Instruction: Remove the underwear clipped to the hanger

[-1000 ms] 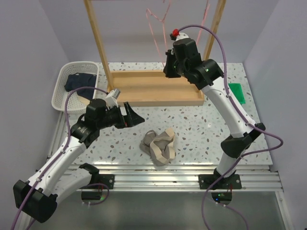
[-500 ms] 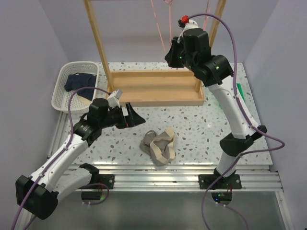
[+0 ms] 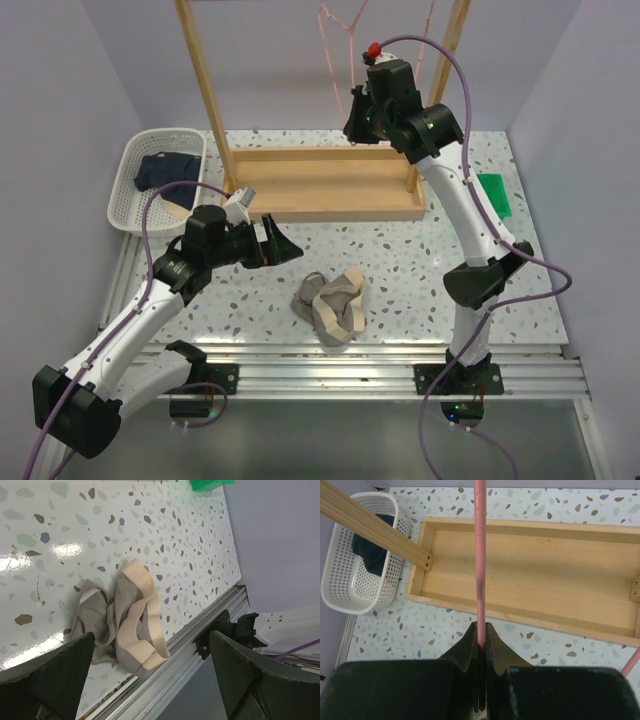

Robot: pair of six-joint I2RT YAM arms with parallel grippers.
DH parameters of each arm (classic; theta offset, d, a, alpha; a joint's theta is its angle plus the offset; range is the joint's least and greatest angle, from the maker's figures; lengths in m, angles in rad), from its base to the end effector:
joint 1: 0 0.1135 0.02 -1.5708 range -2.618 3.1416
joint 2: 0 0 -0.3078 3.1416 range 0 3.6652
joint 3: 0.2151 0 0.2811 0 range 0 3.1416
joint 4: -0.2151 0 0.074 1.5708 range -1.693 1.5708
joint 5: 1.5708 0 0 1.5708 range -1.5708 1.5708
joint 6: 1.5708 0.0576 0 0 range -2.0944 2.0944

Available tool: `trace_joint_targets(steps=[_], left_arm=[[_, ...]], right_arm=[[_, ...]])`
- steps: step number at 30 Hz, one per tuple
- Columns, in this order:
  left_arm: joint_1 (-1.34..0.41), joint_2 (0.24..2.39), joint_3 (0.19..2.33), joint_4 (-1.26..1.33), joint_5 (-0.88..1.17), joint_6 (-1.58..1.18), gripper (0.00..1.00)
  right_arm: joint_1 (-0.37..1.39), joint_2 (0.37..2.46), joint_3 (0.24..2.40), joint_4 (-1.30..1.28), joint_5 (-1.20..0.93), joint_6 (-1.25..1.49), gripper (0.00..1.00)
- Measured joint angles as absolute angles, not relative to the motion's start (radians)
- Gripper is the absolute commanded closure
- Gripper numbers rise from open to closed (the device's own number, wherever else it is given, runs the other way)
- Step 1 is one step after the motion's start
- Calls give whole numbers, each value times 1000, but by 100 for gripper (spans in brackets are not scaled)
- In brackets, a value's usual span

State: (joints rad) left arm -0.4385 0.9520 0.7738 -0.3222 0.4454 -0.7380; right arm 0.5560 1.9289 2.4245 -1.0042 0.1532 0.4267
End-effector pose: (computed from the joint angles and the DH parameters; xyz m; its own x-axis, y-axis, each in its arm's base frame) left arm 0.2003 -0.1214 0.3142 -0.8094 -0.2910 -0.5100 0.2444 0.6228 -0.7432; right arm 0.3913 0.2328 0.5214 -0.5455 0.1426 -0.8259 -0.2006 0.9346 0.2938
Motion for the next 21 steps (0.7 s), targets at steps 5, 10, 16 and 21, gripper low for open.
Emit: trace_joint_targets(steps=[5, 10, 16, 21], left_arm=[[-439, 954, 774, -321, 446, -738, 0], [-439, 979, 774, -320, 447, -731, 0], [-439, 1022, 774, -321, 447, -709, 0], [-441, 1098, 783, -332, 452, -670, 0]], right_arm=[[554, 1914, 2406, -995, 119, 429, 49], [554, 1732, 2125, -972, 67, 429, 16], [585, 1447, 1824, -962, 23, 421, 2], [775, 1232, 1547, -943, 45, 430, 2]])
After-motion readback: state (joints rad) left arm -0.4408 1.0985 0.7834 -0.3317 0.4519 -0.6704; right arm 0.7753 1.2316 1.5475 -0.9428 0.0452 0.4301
